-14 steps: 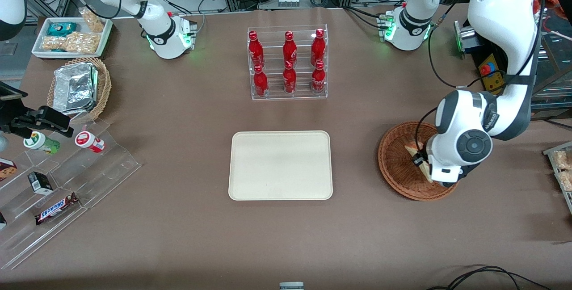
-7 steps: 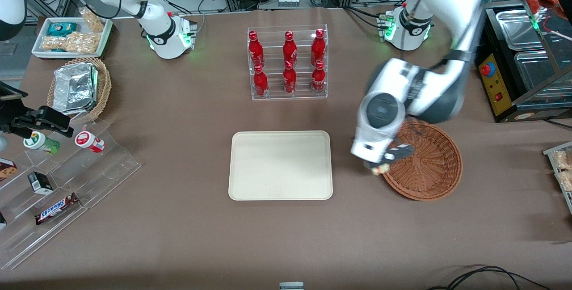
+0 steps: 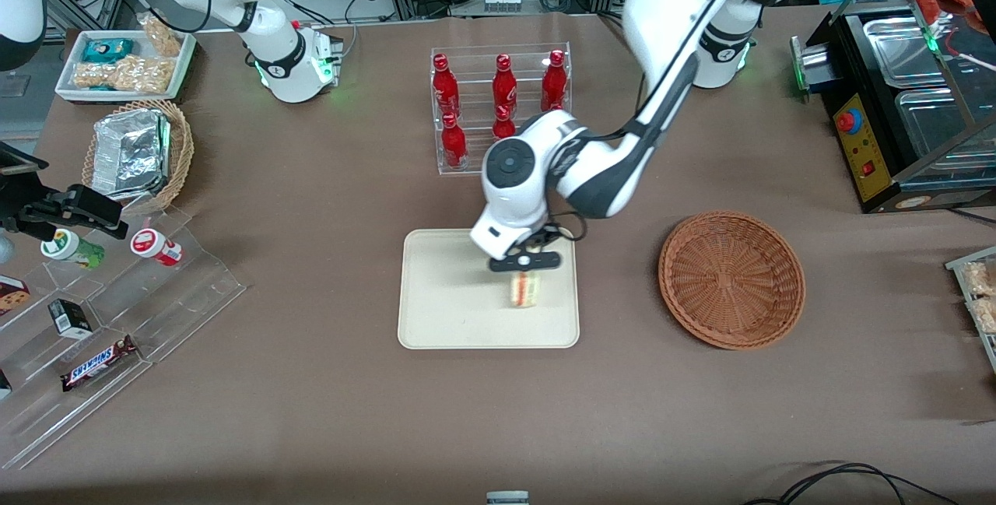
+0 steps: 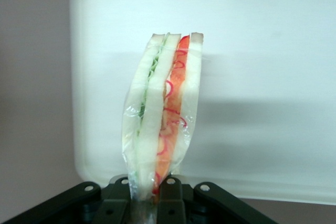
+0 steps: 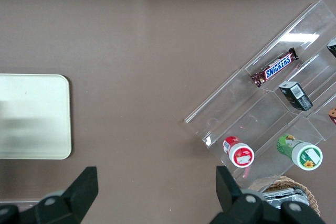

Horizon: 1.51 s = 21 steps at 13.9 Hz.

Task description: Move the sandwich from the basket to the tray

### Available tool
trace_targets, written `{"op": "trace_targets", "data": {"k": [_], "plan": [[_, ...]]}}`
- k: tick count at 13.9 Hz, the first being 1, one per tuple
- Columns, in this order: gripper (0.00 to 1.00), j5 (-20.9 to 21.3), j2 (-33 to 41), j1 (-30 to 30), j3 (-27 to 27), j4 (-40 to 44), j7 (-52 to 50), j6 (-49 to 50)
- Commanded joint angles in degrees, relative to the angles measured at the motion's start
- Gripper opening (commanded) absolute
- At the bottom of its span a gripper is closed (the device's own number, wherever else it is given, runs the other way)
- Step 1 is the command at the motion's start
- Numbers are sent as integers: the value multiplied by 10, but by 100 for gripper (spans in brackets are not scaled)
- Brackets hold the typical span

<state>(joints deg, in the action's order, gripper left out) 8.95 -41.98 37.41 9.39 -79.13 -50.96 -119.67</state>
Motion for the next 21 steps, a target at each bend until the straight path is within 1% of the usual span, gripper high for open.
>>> {"op": "trace_targets", "data": {"k": [1, 4, 5, 6, 8, 10, 11, 12, 13, 14, 16, 18, 19, 20, 21], "plan": [[15, 5, -53, 6, 17, 82, -8, 0], [24, 7, -85, 20, 16, 104, -10, -7], [25, 7, -92, 20, 16, 106, -18, -17], [25, 8, -94, 21, 16, 105, -29, -23], [33, 10, -99, 22, 16, 105, -37, -24], [36, 11, -99, 22, 16, 104, -38, -23], [40, 8, -99, 22, 16, 104, -51, -23], [67, 7, -99, 22, 16, 101, -82, -23], [100, 12, -97, 23, 15, 101, -132, -23], [100, 14, -93, 25, 13, 102, -160, -21], [100, 16, -66, 21, 12, 103, -160, -1], [100, 8, -24, 6, 12, 103, -148, 63], [100, 3, 6, -18, 15, 103, -141, 97], [100, -9, 42, -41, 19, 101, -138, 129], [100, -40, 76, -58, 19, 94, -120, 160]]}}
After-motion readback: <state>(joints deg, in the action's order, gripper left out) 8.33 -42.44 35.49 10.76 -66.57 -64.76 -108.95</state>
